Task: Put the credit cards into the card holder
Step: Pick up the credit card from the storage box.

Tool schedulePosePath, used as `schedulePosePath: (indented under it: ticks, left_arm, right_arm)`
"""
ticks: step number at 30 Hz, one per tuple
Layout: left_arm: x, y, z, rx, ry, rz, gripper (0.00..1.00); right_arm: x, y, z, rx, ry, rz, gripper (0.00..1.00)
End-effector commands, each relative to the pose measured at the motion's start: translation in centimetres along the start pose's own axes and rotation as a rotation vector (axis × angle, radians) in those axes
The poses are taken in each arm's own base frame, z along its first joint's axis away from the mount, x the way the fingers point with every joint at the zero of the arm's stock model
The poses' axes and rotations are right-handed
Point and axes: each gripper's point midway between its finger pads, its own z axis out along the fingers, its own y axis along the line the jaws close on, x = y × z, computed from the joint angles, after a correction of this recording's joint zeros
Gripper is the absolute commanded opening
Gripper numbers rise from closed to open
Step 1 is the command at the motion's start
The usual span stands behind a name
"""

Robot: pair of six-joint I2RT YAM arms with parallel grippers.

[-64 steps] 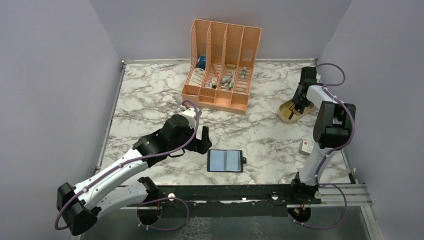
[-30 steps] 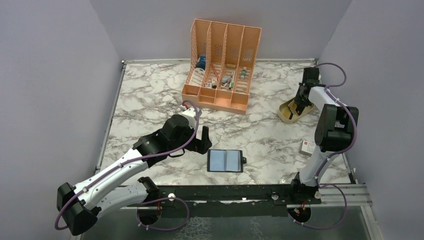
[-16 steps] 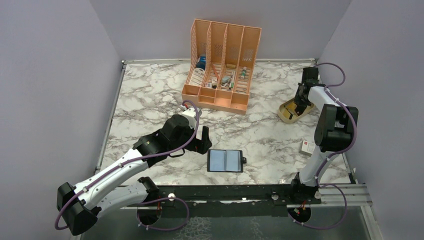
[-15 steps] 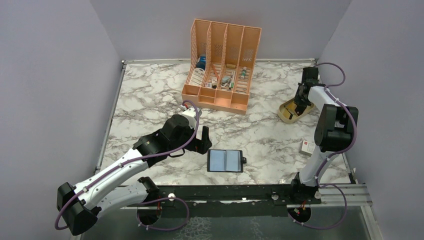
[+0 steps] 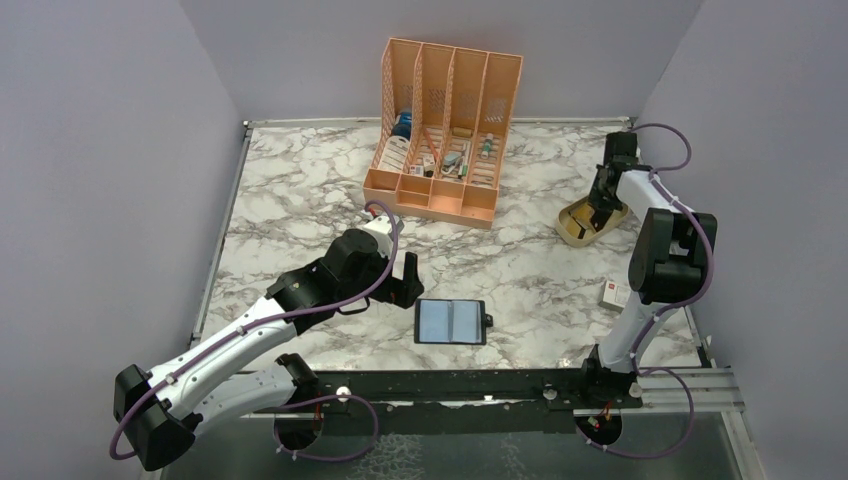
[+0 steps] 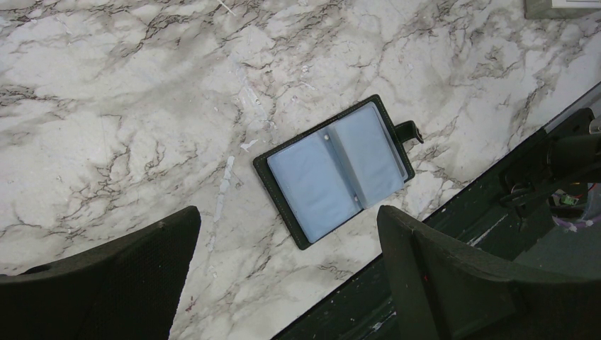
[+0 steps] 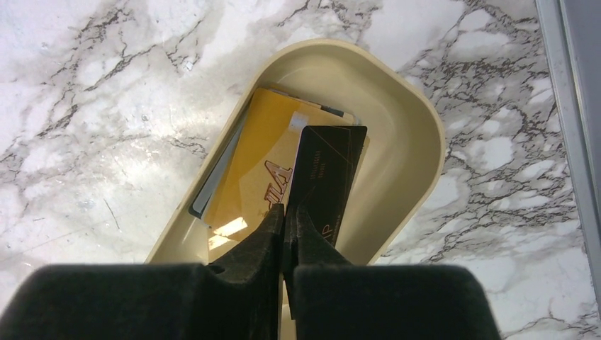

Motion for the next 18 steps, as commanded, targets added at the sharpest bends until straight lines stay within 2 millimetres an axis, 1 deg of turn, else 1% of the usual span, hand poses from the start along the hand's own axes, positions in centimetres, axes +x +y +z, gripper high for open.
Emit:
schedulePosePath:
  ticks: [1,2,4,5,6,11,18]
  left_arm:
    - [-1.2,-0.9,-0.3,0.039,-0.035,0.01,0.99]
    - [-1.2,-0.8,-0.3,0.039,-0.035,0.009,0.99]
    - [-1.2,-0.9,-0.3,0.04,-0.034,0.01,0.99]
    - [-1.2,-0.9,-0.3,0.04,-0.034,0.01,0.99]
    - [-1.2,-0.9,-0.3,0.04,-0.034,0.01,0.99]
    - [-1.2,-0.9,-0.3,0.04,-0.034,0.01,0.99]
    - [-1.2,-0.9,-0.3,0.04,-0.034,0.01,0.99]
  right_arm:
    - [-2.5,0.5,-2.2,-0.017,-0.06,0.016,0.06]
    - [-2.7,0.5,-2.4,-0.021,-0.065,0.017,0.09]
    - [-2.8,0.5,-2.7,-0.024,-0.068,0.019,0.1]
    - [-2.7,0.5,-2.7,-0.023,-0.063,0.021,0.04]
    - [-2.7,0.5,-2.6,-0.021,-0.061,0.023,0.01]
    - [-2.4,0.3,-2.5,-0.01,-0.052,0.03,0.01]
    - [-3.4,0.1,-3.6,-0.005,-0.076,0.035,0.01]
